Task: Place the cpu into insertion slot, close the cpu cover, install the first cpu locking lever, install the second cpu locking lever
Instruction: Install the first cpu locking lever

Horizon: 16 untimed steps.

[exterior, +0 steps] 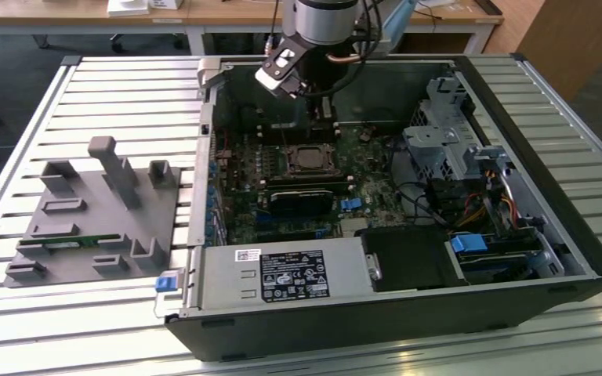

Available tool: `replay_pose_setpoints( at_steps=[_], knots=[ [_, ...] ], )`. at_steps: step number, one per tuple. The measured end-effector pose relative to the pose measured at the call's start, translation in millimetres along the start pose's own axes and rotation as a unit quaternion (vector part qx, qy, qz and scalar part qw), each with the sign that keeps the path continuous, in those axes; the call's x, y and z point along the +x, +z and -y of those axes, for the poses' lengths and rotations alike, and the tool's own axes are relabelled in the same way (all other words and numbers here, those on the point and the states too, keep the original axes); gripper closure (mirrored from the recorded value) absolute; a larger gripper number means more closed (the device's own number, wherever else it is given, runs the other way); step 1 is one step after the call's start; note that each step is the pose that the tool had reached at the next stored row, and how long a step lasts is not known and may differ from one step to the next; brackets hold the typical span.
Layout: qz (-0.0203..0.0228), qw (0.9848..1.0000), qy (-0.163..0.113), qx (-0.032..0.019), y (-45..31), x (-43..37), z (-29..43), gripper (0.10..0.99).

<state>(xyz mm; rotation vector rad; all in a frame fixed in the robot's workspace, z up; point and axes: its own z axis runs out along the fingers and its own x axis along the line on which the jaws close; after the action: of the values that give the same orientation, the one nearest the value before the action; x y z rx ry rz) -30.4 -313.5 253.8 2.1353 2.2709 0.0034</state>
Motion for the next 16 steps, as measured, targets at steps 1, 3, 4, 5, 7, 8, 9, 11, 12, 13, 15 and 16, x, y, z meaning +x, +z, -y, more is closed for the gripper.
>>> replay_pose_setpoints(
  at_steps=[1,3,4,5,7,8,9,11,12,13,15,16],
  knots=[
    [-0.0002,1.0000,-0.009,-0.0001,0.0,0.0,0.0,0.980],
    [-0.0004,0.9996,-0.027,-0.0004,0.0,0.0,0.0,0.980],
    [-0.0006,0.9994,-0.035,-0.0005,0.0,0.0,0.0,0.980],
    [-0.0008,0.9991,-0.043,-0.0007,0.0,0.0,0.0,0.980],
    [-0.0010,0.9984,-0.057,-0.0009,0.0,0.0,0.0,0.980],
    [-0.0011,0.9980,-0.063,-0.0010,0.0,0.0,0.0,0.980],
    [-0.0012,0.9976,-0.069,-0.0011,0.0,0.0,0.0,0.980],
    [-0.0015,0.9967,-0.082,-0.0013,0.0,0.0,0.0,0.980],
    [-0.0016,0.9961,-0.088,-0.0014,0.0,0.0,0.0,0.980],
    [-0.0017,0.9955,-0.095,-0.0015,0.0,0.0,0.0,0.980],
    [-0.0019,0.9943,-0.106,-0.0017,0.0,0.0,0.0,0.980],
    [-0.0021,0.9937,-0.112,-0.0018,0.0,0.0,0.0,0.980]
  ],
)
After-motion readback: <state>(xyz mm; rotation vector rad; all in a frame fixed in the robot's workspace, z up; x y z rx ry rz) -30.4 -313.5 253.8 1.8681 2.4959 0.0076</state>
